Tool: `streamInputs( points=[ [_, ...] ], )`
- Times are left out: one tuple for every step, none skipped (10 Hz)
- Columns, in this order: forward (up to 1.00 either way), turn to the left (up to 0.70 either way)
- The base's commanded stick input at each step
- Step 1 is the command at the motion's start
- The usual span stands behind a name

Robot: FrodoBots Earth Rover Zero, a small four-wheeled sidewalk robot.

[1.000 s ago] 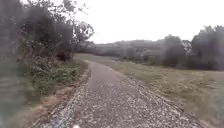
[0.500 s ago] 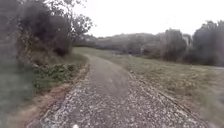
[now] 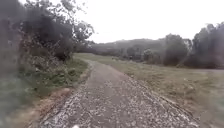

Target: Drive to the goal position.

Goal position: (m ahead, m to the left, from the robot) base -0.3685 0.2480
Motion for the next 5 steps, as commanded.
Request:
streamInputs(
  points=[
    [0.70, 0.00],
    [0.70, 0.00],
    [0.70, 0.00],
    [0.70, 0.00],
    [0.70, 0.00]
  ],
)
